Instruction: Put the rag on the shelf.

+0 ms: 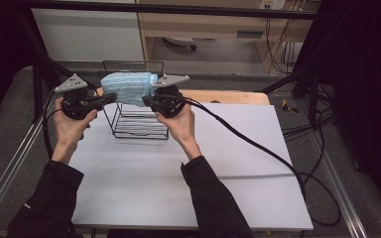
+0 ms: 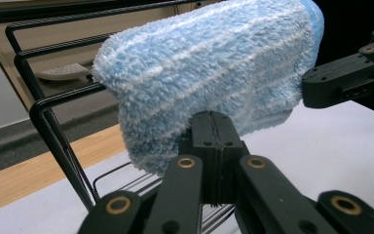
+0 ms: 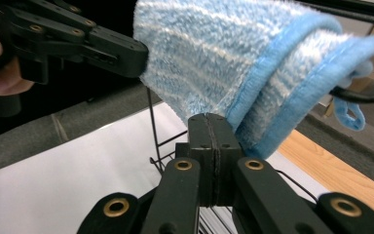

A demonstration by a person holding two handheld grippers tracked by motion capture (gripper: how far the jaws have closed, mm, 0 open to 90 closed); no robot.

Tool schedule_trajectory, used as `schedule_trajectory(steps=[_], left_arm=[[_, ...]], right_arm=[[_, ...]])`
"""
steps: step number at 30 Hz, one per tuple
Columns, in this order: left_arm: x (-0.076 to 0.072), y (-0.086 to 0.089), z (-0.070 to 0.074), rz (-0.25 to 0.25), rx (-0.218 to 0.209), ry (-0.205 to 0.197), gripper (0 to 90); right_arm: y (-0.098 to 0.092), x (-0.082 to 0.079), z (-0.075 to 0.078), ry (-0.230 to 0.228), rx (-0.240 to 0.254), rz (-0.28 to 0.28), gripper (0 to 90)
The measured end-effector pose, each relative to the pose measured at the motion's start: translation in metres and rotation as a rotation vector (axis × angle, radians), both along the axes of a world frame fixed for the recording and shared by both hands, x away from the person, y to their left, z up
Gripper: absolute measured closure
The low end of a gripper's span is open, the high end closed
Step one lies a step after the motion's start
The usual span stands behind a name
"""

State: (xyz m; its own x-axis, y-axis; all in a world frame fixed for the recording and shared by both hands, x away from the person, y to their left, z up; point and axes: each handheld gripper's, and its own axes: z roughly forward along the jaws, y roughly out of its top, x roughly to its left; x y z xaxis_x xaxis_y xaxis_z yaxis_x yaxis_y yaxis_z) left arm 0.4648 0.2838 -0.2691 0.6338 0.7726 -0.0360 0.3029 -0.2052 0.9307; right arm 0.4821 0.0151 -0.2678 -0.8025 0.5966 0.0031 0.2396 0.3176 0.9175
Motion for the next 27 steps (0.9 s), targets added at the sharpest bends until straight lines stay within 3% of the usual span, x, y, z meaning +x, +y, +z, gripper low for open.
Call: schedule_trajectory(steps=[7,10,14,27], left_arm=[[0.007,0.001,-0.005,0.017,-0.039,0.015,89.4],[0.004,0.001,-0.004,0.014,-0.035,0.009,88.3],[-0.002,0.003,0.001,0.012,-0.04,-0.011,85.5],[-0.015,0.005,0.027,0.014,-0.057,-0.058,75.6]], right_arm=[[0.004,0.006,-0.006,-0.02,-0.003,-0.028,86.8],[0.004,0.003,-0.005,-0.031,0.005,-0.015,84.7],[0.002,-0.003,0.0,-0.056,0.02,0.002,81.3],[-0.008,-0.012,0.018,-0.075,0.103,0.027,70.4]])
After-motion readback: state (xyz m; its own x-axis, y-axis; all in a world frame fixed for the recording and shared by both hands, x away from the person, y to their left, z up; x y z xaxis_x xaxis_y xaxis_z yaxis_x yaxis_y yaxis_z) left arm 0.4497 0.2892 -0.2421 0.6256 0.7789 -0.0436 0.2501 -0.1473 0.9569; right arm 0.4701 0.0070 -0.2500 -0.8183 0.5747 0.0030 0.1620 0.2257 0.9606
